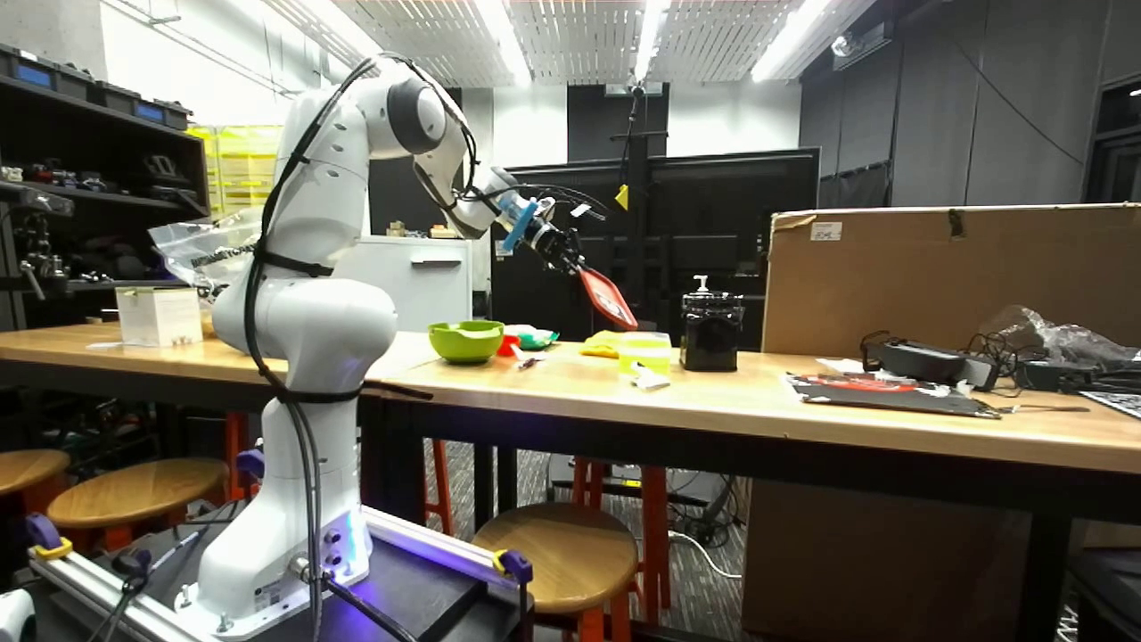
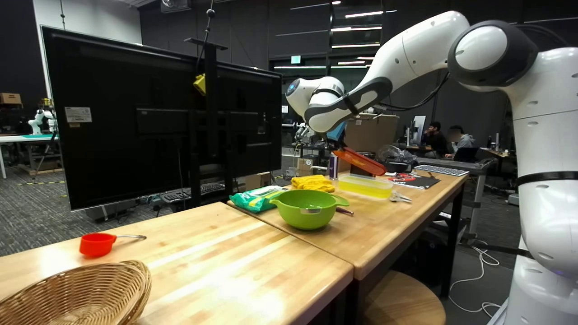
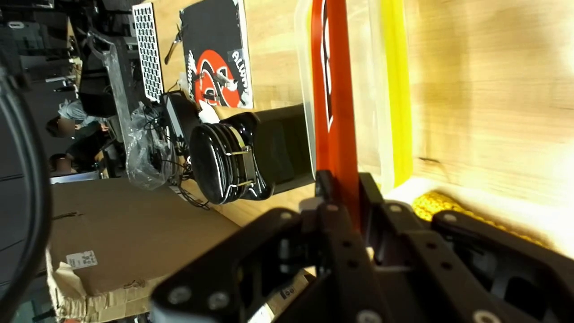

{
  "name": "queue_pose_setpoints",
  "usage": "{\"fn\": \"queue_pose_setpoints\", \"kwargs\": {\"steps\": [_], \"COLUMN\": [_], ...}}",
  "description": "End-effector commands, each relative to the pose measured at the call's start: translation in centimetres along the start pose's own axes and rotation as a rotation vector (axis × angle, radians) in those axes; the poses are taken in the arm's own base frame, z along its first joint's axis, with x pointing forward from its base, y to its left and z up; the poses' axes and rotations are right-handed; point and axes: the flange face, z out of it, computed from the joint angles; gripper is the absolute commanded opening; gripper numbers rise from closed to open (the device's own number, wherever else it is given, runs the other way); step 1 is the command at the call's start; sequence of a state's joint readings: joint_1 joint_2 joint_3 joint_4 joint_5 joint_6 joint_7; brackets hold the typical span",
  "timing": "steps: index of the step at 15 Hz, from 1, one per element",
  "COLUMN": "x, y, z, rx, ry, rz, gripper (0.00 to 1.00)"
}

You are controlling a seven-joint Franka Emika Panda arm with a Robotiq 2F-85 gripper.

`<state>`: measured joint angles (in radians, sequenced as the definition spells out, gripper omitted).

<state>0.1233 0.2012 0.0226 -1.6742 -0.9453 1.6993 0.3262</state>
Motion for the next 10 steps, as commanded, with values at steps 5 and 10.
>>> {"fn": "queue_pose_setpoints", "kwargs": {"steps": [5,10], "x": [-2.2,-2.9], "y": [-0.9,-0.4], "z": [-8.2,-11.6], "rx": [0.189,0.289], "ry": [-0.038,-0.058], "rz": [-0.059,-0.097], "gripper": [0.03,0.03]}}
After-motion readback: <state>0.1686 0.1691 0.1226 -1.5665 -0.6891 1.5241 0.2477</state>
